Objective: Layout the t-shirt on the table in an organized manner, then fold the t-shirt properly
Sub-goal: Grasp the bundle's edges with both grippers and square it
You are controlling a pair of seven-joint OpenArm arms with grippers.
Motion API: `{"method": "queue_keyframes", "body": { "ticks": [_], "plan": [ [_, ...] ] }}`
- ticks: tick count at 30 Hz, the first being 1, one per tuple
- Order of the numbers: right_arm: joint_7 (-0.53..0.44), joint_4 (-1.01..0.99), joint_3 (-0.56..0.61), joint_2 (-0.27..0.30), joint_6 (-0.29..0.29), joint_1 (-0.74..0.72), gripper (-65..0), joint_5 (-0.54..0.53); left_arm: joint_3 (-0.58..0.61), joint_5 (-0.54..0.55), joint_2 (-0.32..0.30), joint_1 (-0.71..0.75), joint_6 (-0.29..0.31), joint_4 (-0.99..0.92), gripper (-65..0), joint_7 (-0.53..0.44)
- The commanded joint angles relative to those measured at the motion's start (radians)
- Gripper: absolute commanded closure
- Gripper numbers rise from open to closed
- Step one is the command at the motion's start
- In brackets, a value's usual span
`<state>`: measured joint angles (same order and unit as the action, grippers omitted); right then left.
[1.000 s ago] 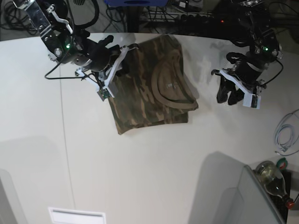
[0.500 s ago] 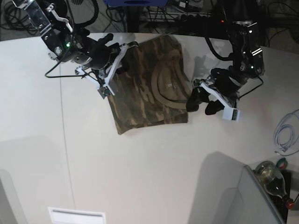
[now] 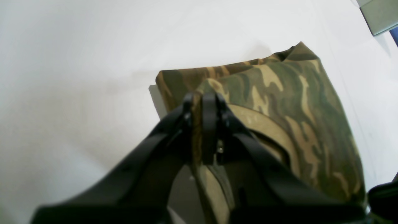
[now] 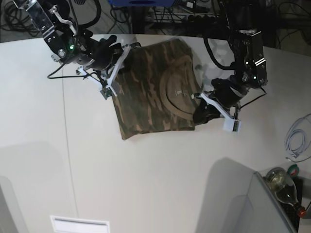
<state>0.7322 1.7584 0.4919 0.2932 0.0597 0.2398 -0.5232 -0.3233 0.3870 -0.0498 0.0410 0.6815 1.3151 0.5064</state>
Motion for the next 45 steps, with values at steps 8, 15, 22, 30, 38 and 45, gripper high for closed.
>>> {"method": "queue_keyframes", "body": {
  "ticks": [8,15,22,30,38,45],
  "plan": [
    [-0.02,0.021,-0.002,0.001,-0.013,-0.007,-4.8,-0.01,0.115,0.025,0.005,-0.006,-0.111,0.148,0.0,-0.025],
    [-0.02,0.022,-0.002,0.001,-0.013,-0.007,-4.8,-0.012,0.161,0.025,0.026,-0.048,-0.211,0.229,0.0,0.067],
    [-0.02,0.022,-0.002,0.001,-0.013,-0.007,-4.7,-0.013,0.161,0.017,0.021,-0.111,-0.214,0.086,0.0,0.062],
    [-0.02,0.042,-0.002,0.001,-0.028,-0.006,-4.7,-0.013,0.16,0.017,0.02,-0.112,-0.216,0.031,0.0,0.057],
    [-0.02,0.081,-0.003,-0.002,-0.088,0.002,-4.8,-0.012,0.16,0.017,0.0,-0.16,-0.253,-0.042,0.0,0.057],
    [-0.021,0.137,0.058,0.002,-0.091,0.005,-5.0,-0.008,0.082,0.022,0.001,-0.166,-0.253,-0.036,-33.7,0.059]
  ]
}}
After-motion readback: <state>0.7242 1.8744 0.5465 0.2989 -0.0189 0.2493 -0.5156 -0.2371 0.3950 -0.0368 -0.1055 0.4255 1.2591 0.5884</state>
